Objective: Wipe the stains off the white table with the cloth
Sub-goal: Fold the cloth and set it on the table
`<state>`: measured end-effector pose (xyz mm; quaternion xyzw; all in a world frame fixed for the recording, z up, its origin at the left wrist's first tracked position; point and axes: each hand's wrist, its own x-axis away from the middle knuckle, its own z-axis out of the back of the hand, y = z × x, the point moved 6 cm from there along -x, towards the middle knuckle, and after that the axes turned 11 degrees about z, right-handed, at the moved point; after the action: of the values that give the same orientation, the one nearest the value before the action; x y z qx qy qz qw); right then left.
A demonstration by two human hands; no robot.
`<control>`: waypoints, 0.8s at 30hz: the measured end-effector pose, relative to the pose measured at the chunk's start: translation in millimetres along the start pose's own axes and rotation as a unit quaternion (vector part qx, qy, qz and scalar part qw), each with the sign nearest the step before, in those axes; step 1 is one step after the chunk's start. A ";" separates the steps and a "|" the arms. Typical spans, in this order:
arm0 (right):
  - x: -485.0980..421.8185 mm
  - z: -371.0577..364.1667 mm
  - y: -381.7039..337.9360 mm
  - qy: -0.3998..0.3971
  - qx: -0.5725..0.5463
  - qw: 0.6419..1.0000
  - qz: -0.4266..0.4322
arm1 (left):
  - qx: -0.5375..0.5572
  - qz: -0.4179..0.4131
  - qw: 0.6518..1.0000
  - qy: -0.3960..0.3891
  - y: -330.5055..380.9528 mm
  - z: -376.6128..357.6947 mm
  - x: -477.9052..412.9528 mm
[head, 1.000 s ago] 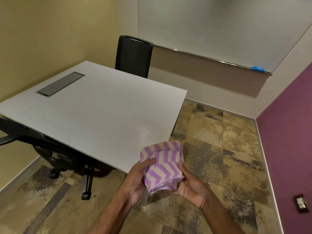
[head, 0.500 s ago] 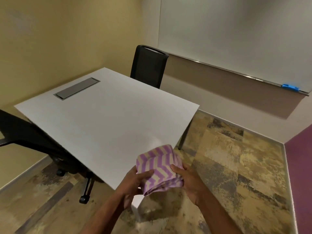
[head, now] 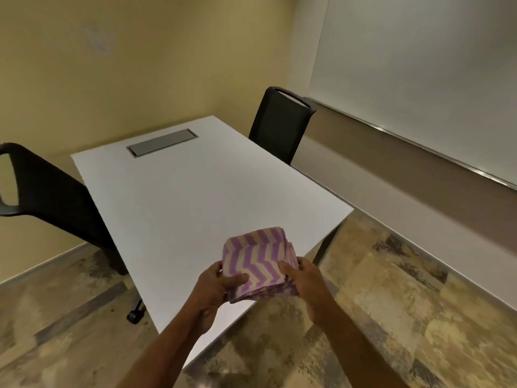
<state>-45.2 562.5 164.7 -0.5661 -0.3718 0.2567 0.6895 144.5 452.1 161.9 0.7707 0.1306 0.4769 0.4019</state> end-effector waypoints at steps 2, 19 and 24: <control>-22.9 -2.2 -6.4 -0.007 0.021 1.000 0.009 | 0.002 -0.012 1.000 0.002 11.5 -0.8 -12.0; -232.4 -62.2 -78.6 -0.077 0.048 0.992 0.091 | 0.032 -0.074 0.994 0.075 141.9 21.6 -139.6; -287.5 -85.8 -89.6 -0.134 0.047 0.987 0.077 | 0.046 -0.096 0.986 0.128 172.6 27.9 -173.0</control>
<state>-152.4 268.8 180.8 -0.5204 -0.4032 0.4002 0.6375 48.1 226.2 175.1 0.7049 0.2765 0.5241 0.3899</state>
